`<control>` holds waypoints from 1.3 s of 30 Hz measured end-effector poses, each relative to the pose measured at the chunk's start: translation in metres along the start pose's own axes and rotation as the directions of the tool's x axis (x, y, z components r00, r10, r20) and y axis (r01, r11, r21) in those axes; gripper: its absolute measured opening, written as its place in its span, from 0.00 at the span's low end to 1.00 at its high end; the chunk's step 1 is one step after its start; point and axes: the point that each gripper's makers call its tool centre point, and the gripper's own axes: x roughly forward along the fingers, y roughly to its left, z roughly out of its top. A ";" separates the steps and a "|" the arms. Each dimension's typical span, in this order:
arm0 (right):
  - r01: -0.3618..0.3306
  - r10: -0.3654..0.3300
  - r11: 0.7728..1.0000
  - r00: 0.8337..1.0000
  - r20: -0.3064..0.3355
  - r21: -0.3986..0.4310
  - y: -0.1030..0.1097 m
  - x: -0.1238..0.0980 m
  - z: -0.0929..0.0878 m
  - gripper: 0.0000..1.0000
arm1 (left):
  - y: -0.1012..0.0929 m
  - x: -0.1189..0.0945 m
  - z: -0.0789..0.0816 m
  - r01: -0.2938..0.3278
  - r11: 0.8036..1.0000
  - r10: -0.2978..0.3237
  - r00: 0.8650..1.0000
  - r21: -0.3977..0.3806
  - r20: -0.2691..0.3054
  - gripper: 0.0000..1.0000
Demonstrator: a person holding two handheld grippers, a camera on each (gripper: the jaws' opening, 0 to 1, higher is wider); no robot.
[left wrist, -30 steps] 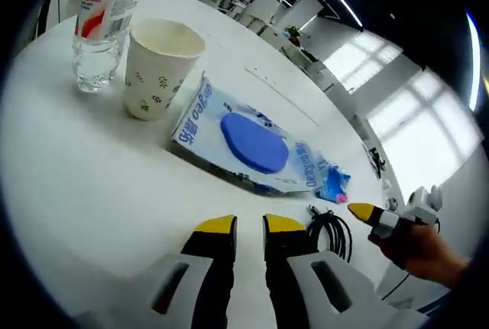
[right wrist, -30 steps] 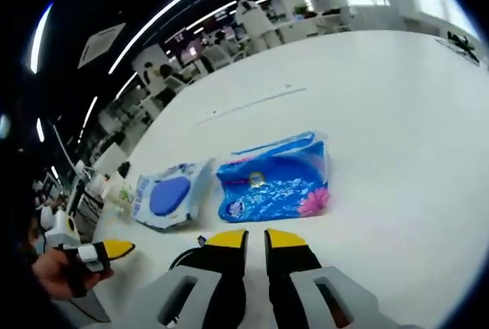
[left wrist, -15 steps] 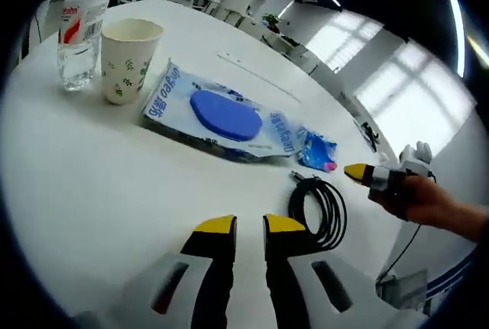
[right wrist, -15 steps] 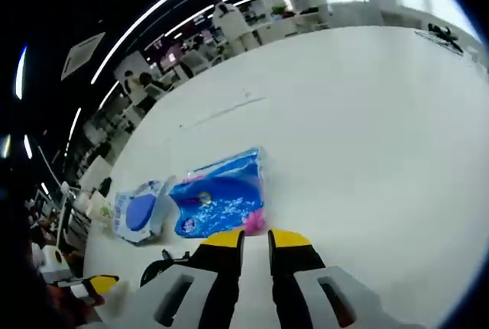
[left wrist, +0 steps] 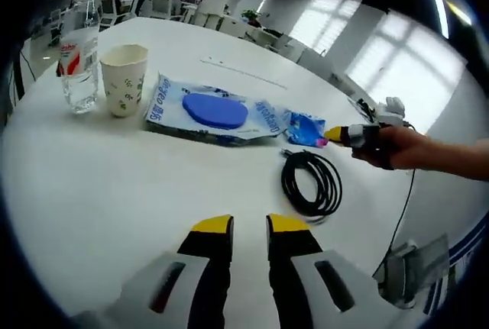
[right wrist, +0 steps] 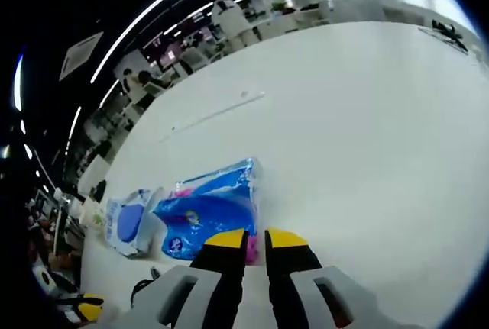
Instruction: Arrange the tabletop items into an orderly group along one side of the table until the central work area is clear of visible clutter.
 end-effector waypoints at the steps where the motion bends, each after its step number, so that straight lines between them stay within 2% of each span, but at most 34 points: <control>1: 0.002 -0.002 1.000 1.000 -0.002 0.000 -0.001 0.001 0.000 0.03 | 0.001 -0.005 0.001 -0.006 1.000 0.006 1.000 0.011 0.004 0.16; 6: -0.005 0.005 1.000 1.000 -0.008 -0.012 0.002 0.000 -0.002 0.00 | 0.007 -0.021 0.008 -0.031 0.998 0.030 0.999 0.055 0.014 0.19; 14: -0.016 0.016 1.000 1.000 0.001 -0.012 -0.001 0.002 -0.003 0.00 | 0.051 -0.051 0.020 -0.097 0.987 0.092 0.995 0.126 0.041 0.28; 19: -0.019 0.019 0.999 1.000 -0.004 -0.035 -0.002 0.003 -0.005 0.00 | 0.073 -0.070 0.035 -0.133 0.988 0.126 0.989 0.084 0.078 0.30; 22: -0.018 0.018 0.999 1.000 0.000 -0.048 0.000 -0.002 -0.004 0.00 | 0.082 -0.081 0.049 -0.160 0.980 0.149 0.984 0.119 0.094 0.32; 26: -0.021 0.021 0.998 1.000 -0.001 -0.060 -0.003 0.000 -0.003 0.00 | 0.092 -0.091 0.058 -0.182 0.974 0.168 0.979 0.133 0.113 0.35; 30: -0.024 0.023 0.998 1.000 -0.007 -0.064 0.000 -0.003 -0.006 0.00 | 0.111 -0.100 0.060 -0.195 0.973 0.180 0.975 0.121 0.129 0.37; 34: -0.024 0.024 0.997 1.000 -0.012 -0.067 -0.002 -0.001 -0.008 0.00 | 0.115 -0.105 0.059 -0.208 0.972 0.193 0.972 0.106 0.136 0.37; 36: -0.026 0.024 0.997 1.000 -0.016 -0.078 -0.004 0.000 -0.008 0.01 | 0.116 -0.109 0.062 -0.210 0.975 0.198 0.969 0.072 0.150 0.37; 39: -0.024 0.023 0.997 1.000 -0.010 -0.067 -0.006 -0.002 -0.006 0.04 | 0.118 -0.111 0.064 -0.212 0.973 0.197 0.969 0.089 0.152 0.37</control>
